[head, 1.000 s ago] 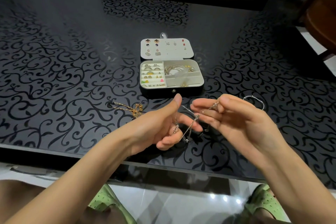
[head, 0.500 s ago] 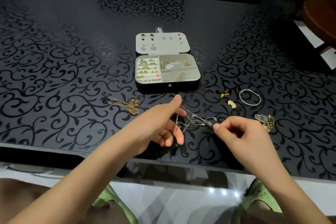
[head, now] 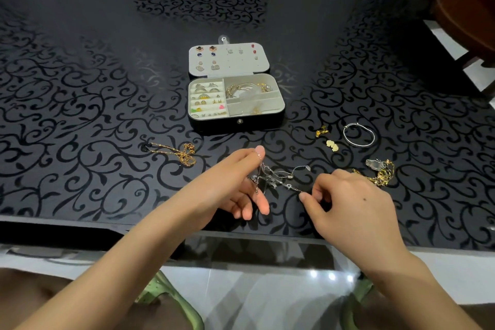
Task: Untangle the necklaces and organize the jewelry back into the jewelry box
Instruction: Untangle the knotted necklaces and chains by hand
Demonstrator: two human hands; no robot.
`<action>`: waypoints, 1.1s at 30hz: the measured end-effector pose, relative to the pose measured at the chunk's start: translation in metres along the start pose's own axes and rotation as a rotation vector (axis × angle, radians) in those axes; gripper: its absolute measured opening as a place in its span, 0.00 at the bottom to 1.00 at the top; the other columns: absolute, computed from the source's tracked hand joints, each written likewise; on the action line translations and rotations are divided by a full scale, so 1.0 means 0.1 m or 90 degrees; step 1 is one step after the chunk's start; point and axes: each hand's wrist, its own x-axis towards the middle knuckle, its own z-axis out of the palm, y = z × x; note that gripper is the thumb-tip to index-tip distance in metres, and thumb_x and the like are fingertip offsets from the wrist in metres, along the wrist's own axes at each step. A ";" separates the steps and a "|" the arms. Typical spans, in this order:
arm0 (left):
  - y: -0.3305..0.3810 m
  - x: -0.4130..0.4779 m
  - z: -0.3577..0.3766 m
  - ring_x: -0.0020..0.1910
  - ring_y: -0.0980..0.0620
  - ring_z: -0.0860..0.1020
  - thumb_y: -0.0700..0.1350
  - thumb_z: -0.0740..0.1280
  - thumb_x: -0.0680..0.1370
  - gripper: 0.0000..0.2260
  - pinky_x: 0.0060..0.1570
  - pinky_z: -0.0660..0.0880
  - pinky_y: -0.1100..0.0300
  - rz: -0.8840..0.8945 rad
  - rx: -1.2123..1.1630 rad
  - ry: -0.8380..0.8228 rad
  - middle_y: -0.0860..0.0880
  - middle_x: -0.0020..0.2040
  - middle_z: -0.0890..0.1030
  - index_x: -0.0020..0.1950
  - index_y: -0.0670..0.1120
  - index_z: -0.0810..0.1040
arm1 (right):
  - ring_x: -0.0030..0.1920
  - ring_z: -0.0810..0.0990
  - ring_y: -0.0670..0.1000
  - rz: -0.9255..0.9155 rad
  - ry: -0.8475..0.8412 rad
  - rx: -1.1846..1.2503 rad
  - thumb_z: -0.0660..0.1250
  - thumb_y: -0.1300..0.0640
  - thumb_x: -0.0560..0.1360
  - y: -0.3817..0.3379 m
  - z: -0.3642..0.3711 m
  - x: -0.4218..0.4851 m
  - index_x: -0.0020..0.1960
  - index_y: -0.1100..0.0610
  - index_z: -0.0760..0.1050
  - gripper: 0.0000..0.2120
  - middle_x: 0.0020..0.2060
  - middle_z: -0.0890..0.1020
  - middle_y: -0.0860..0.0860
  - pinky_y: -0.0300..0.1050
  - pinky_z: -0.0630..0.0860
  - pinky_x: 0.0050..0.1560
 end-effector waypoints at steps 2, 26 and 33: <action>-0.01 0.01 0.00 0.22 0.52 0.70 0.62 0.53 0.78 0.16 0.24 0.66 0.64 0.003 -0.002 -0.008 0.43 0.31 0.80 0.61 0.57 0.65 | 0.29 0.74 0.54 -0.018 -0.008 -0.040 0.77 0.48 0.61 -0.01 -0.02 0.01 0.29 0.52 0.69 0.17 0.26 0.70 0.47 0.36 0.54 0.26; 0.00 0.05 -0.07 0.20 0.52 0.69 0.63 0.50 0.78 0.18 0.22 0.65 0.64 0.024 0.019 -0.072 0.43 0.28 0.78 0.57 0.52 0.68 | 0.27 0.76 0.51 -0.177 0.005 0.087 0.68 0.59 0.58 -0.54 0.22 0.38 0.29 0.50 0.80 0.05 0.24 0.76 0.45 0.38 0.65 0.22; -0.04 0.04 -0.10 0.20 0.53 0.69 0.63 0.50 0.76 0.14 0.23 0.65 0.64 0.033 -0.004 -0.072 0.45 0.26 0.77 0.53 0.58 0.66 | 0.36 0.78 0.51 -0.189 -0.063 0.040 0.71 0.59 0.68 -0.63 0.18 0.39 0.40 0.55 0.75 0.05 0.34 0.77 0.49 0.43 0.64 0.30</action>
